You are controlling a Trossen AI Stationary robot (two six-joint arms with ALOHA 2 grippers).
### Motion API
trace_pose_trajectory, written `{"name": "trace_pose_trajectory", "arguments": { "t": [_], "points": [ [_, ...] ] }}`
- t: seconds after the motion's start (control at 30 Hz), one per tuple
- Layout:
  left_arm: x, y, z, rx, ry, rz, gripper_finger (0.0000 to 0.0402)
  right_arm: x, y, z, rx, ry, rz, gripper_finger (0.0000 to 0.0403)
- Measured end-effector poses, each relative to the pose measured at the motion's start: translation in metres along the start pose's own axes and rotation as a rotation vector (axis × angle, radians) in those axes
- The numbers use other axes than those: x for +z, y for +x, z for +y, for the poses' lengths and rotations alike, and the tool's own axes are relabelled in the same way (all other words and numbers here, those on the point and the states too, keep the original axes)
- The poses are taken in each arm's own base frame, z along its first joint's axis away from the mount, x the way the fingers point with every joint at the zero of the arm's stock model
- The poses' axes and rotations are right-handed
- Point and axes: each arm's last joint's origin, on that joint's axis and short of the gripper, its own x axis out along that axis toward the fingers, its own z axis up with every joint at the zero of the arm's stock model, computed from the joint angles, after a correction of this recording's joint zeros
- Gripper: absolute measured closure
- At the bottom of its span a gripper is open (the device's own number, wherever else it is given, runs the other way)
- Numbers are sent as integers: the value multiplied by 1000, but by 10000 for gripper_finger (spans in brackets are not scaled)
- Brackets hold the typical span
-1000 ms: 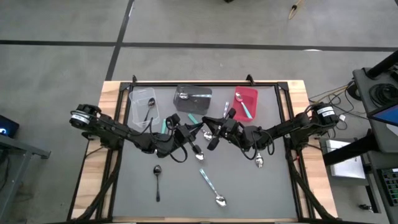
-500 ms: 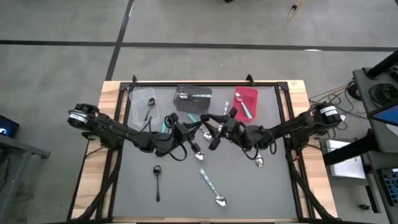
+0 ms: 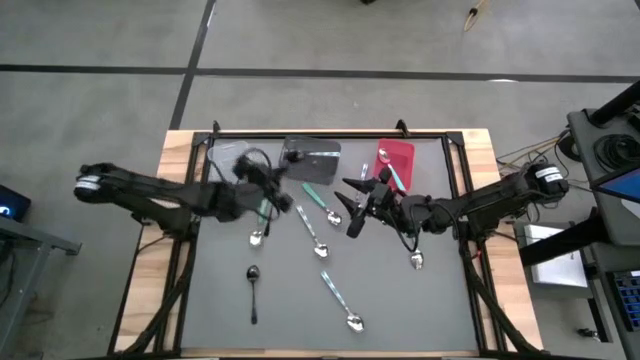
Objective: Sort silverware by color (type)
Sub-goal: Put the middle black spoon into the transparent bin
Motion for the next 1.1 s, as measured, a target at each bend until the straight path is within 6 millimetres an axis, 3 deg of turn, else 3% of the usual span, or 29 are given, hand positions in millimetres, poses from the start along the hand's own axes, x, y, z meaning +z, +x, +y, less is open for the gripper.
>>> {"name": "trace_pose_trajectory", "arguments": {
  "t": [0.27,0.5,0.8,1.1],
  "points": [
    [-5,3,93,126,-142,349,401,-1,-2,-8,-24,-67,64,219],
    [-13,14,138,206,-227,548,401,-1,0,-14,-46,-82,82,218],
    [-23,22,161,158,-323,736,402,-3,0,-14,-45,-91,93,218],
    [-42,38,172,195,-293,953,402,-3,0,-14,-63,-102,93,218]
  ]
}}
